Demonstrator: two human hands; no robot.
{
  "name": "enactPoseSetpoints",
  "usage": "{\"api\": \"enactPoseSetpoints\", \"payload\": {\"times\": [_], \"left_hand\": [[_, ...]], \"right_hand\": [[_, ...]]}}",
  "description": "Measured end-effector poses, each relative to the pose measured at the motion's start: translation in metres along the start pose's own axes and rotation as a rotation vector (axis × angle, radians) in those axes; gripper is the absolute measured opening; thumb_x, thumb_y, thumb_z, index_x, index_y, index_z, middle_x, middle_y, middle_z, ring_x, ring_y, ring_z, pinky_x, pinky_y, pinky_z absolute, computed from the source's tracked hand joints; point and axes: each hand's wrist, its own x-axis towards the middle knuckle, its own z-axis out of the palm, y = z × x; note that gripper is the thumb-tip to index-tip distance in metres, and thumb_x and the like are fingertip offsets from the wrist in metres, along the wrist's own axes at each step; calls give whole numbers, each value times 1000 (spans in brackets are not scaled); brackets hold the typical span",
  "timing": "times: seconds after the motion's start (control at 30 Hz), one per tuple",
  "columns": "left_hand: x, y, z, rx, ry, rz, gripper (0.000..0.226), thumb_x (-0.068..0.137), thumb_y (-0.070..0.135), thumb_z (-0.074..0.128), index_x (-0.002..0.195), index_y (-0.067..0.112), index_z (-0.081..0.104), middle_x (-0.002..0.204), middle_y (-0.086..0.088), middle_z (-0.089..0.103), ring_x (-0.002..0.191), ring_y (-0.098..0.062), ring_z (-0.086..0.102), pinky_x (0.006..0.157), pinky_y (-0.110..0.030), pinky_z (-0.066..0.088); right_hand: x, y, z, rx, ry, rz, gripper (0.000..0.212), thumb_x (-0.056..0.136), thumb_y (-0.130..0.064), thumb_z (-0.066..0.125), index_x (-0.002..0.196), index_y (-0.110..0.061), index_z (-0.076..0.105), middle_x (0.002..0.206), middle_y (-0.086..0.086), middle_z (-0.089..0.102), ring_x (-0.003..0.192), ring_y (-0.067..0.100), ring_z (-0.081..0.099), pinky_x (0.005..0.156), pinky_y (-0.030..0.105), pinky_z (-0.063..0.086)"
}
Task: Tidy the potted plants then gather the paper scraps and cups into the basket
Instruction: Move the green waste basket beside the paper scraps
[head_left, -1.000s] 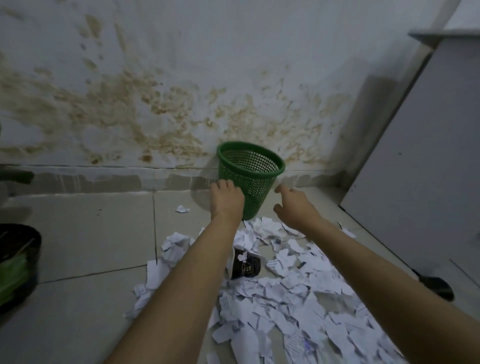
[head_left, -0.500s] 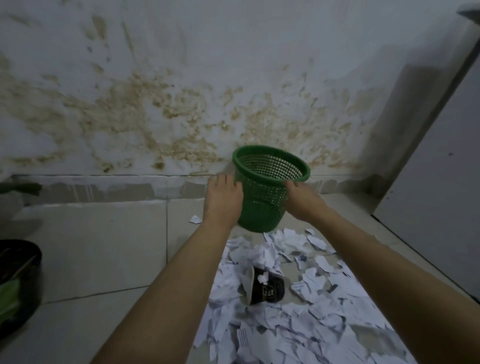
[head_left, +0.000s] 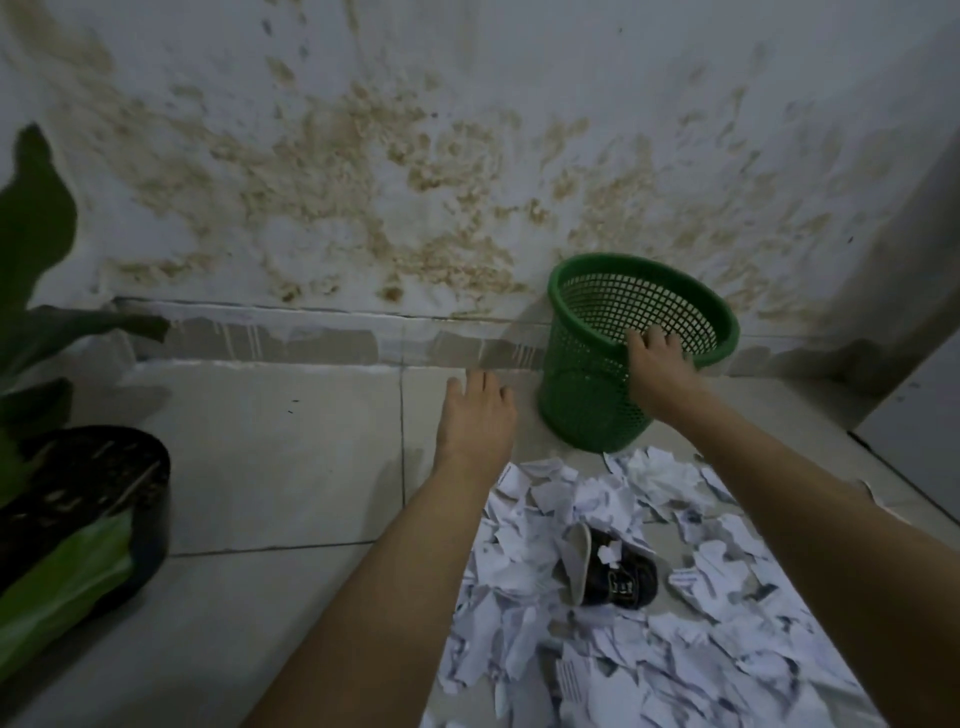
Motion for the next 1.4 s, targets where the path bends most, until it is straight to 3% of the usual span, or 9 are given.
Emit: {"api": "enactPoseSetpoints", "payload": {"times": [0.17,0.37,0.53,0.7,0.87,1.0,1.1,1.27,1.4], "left_hand": [[-3,10,-10,-5,59,25,38,94,8,35,131,2,34,135,-20,37,127,-33,34,104,-41,28],[-6,20,-37,92,202,-15,56,99,14,26,145,-3,0,154,-24,3,144,-38,2,115,-50,12],[-17,30,-76,213,308,-71,70,99,23,32,144,-4,-14,154,-27,-4,143,-41,-6,115,-54,4],[-54,19,-111,314,270,-66,60,96,22,39,146,3,11,154,-20,14,144,-35,9,115,-52,9],[-114,11,-123,346,275,-50,29,94,21,44,120,9,46,127,-12,52,126,-29,41,116,-50,11],[-175,-1,-139,436,149,97,25,94,13,36,116,9,47,118,-10,59,110,-26,53,99,-40,36],[-221,-6,-155,499,78,132,25,94,14,37,116,9,47,116,-8,60,108,-26,56,87,-36,42],[-282,-10,-186,523,38,218,14,89,12,45,100,7,52,101,-11,64,91,-26,62,67,-34,48],[-327,-13,-175,491,-54,225,15,89,17,48,102,11,52,98,-6,64,90,-24,62,57,-31,42]], "right_hand": [[-21,-4,14,-161,137,-176,44,91,-8,47,132,-12,32,129,14,38,117,29,41,82,39,53],[-41,12,-18,-164,248,-275,41,93,-10,44,132,-12,33,130,14,38,117,29,42,80,38,51],[-66,24,-43,-220,360,-480,44,91,-9,45,134,-10,35,128,15,39,111,28,42,76,35,50],[-105,28,-60,-108,464,-600,37,88,-5,46,125,-5,47,118,18,49,103,31,47,69,38,51],[-167,24,-80,-7,626,-844,35,72,-5,38,93,0,65,84,20,62,71,32,61,42,32,51],[-207,20,-98,-70,600,-1050,32,61,-3,56,91,2,67,82,21,63,68,32,62,41,29,49],[-236,10,-109,-99,613,-1144,32,71,-2,48,98,2,65,90,21,63,74,31,62,41,26,46],[-267,-10,-107,-104,452,-1213,45,89,-4,37,134,-4,35,133,18,38,114,30,42,82,40,51],[-304,-23,-93,67,494,-1324,44,66,8,67,109,3,58,104,23,59,89,35,60,57,35,54]]}}
